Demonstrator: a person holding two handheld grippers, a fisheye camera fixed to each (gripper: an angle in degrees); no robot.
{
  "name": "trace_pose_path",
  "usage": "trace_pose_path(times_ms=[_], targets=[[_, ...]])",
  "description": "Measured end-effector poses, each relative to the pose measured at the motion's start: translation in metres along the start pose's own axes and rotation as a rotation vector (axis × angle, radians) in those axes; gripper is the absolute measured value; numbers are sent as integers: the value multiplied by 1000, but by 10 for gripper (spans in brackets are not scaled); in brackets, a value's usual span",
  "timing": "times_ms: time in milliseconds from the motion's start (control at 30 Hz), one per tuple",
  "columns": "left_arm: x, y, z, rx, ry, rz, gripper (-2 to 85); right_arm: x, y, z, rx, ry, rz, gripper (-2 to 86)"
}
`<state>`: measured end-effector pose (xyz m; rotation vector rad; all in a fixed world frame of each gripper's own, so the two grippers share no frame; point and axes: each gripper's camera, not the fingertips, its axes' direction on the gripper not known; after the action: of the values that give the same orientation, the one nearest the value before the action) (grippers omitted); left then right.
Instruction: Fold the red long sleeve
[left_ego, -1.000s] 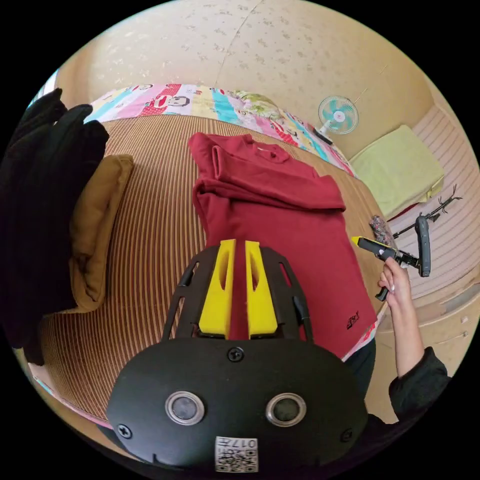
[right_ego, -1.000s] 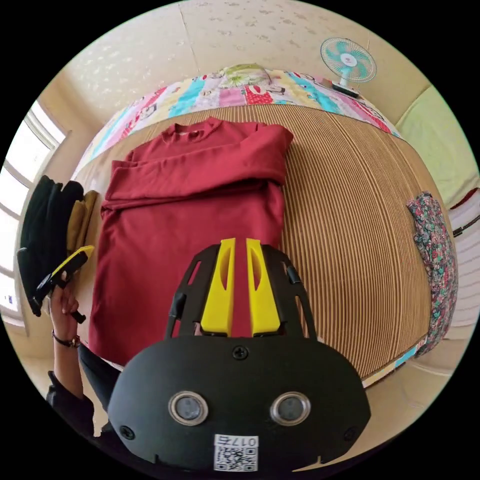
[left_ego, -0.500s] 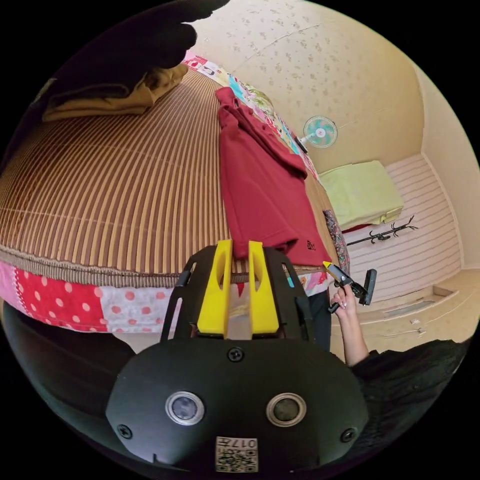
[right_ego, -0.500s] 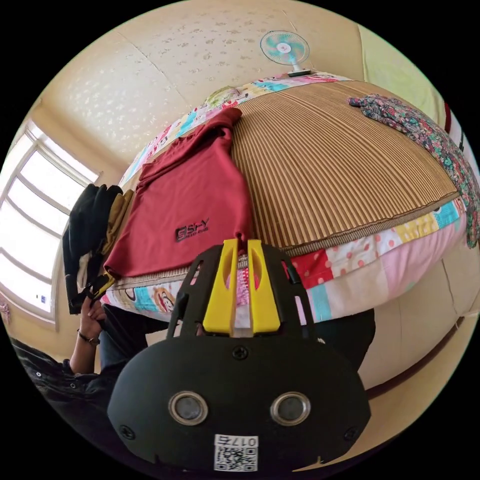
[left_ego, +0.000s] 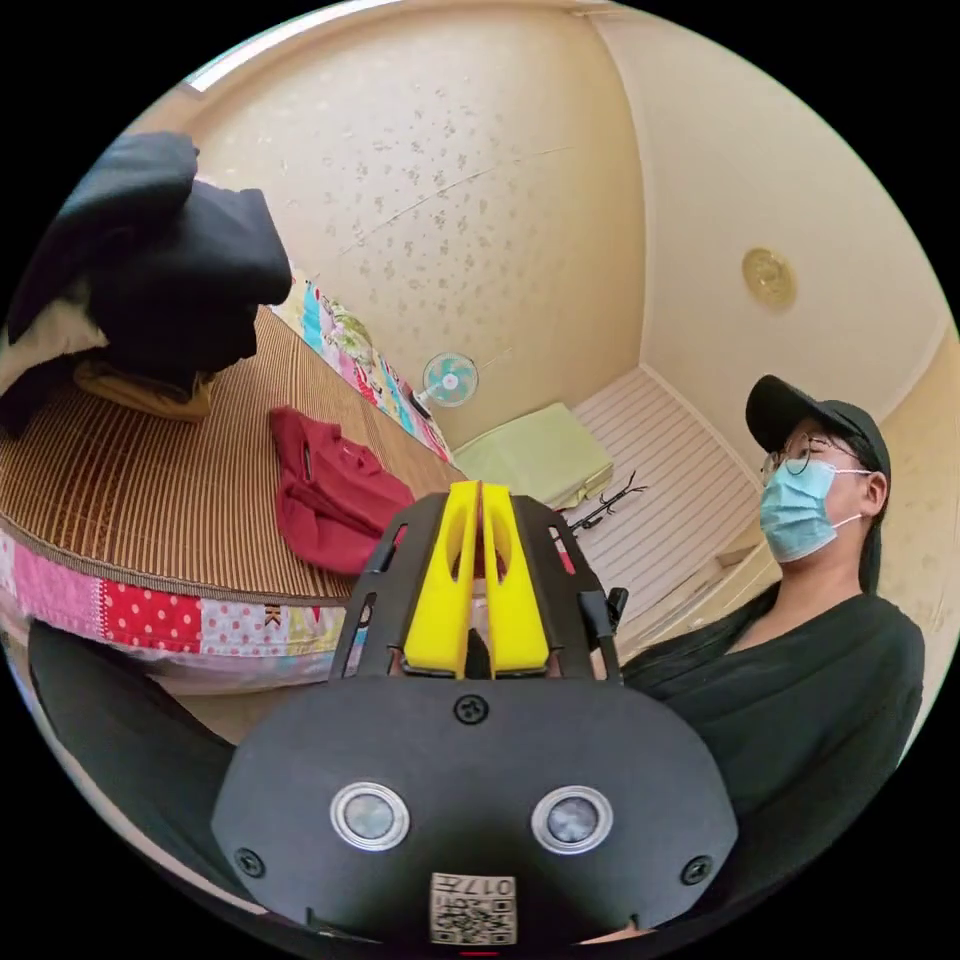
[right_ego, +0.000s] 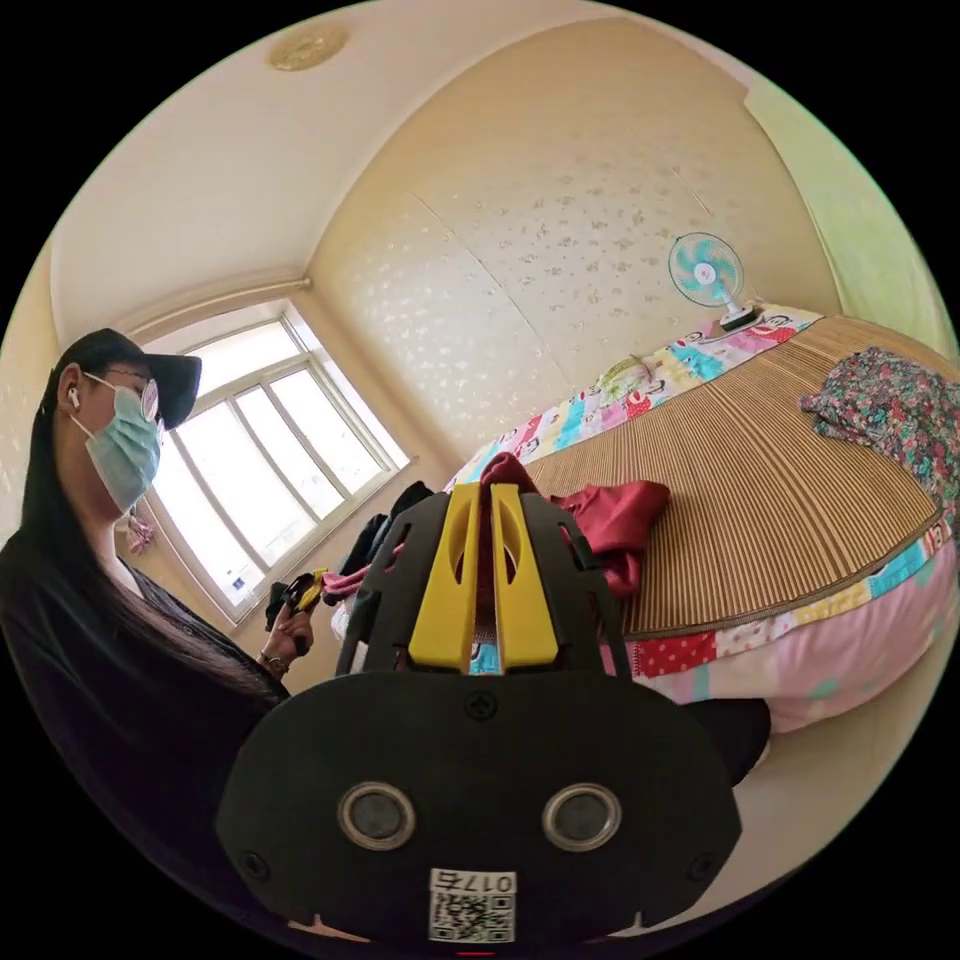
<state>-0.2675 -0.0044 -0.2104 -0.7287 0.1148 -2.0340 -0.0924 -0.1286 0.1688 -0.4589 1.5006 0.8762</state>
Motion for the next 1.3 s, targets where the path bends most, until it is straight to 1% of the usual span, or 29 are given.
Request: trace_pose_path(times_ms=[33, 67, 100, 133, 167, 200, 267, 300, 367, 433, 500, 533, 600, 633, 667, 733, 767, 800, 867, 900, 967, 1000, 1067, 1100, 1167, 1267, 1300], targets=[[3, -6, -9, 106, 40, 9, -9, 2, -11, -2, 20, 52, 22, 22], [1, -17, -11, 174, 25, 11, -9, 7, -26, 4, 27, 106, 13, 22], [-2, -26, -7, 183, -13, 12, -9, 11, -33, 10, 29, 129, 3, 22], [-9, -44, 8, 163, -92, 25, -9, 23, -51, 28, 24, 137, 14, 22], [-21, -62, 31, 107, -132, 11, -8, 38, -69, 53, 3, 100, 46, 22], [-28, -68, 44, 71, -133, -12, -7, 44, -78, 67, -9, 76, 67, 22], [-44, -73, 97, -121, -24, -48, 0, 56, -102, 116, -59, 20, 109, 23], [-44, -68, 110, -174, -9, -37, 3, 54, -105, 126, -69, 28, 96, 23], [-41, -32, 150, -346, -62, 4, 42, 41, -117, 161, -103, 91, 37, 25], [-40, 2, 170, -436, -138, 23, 61, 35, -128, 192, -112, 144, -8, 27], [-43, 30, 186, -494, -138, 7, 66, 40, -142, 230, -92, 187, -18, 30], [-43, 46, 195, -517, -102, -1, 69, 50, -155, 260, -96, 189, -8, 34], [-40, 67, 211, -557, -65, 7, 71, 72, -174, 314, -176, 179, -19, 42], [-35, 82, 225, -607, -64, 27, 73, 94, -182, 356, -292, 224, 1, 49], [-28, 97, 240, -678, -73, 60, 75, 123, -185, 398, -454, 306, 46, 64], [-17, 119, 258, -770, -94, 114, 81, 159, -178, 439, -668, 433, 83, 86], [-10, 131, 264, -803, -109, 151, 86, 168, -176, 439, -702, 476, 83, 96], [-8, 136, 266, -812, -119, 168, 86, 168, -175, 432, -688, 467, 66, 99], [-6, 151, 264, -811, -170, 207, 87, 149, -162, 381, -615, 368, -44, 111], [-8, 154, 263, -807, -178, 205, 88, 143, -155, 365, -607, 351, -75, 112], [-18, 164, 263, -803, -166, 184, 88, 124, -116, 295, -599, 335, -166, 117], [-21, 166, 263, -805, -158, 178, 88, 123, -105, 277, -595, 342, -167, 118], [-29, 172, 267, -807, -147, 168, 88, 132, -62, 206, -577, 345, -89, 119], [-30, 174, 268, -808, -147, 172, 88, 137, -52, 191, -583, 339, -51, 120], [-29, 181, 275, -814, -142, 212, 89, 170, -17, 150, -640, 336, 176, 125], [-19, 192, 286, -822, -76, 269, 96, 201, 5, 130, -645, 261, 377, 134], [-17, 195, 289, -825, -59, 283, 97, 205, 6, 131, -649, 251, 395, 136]])
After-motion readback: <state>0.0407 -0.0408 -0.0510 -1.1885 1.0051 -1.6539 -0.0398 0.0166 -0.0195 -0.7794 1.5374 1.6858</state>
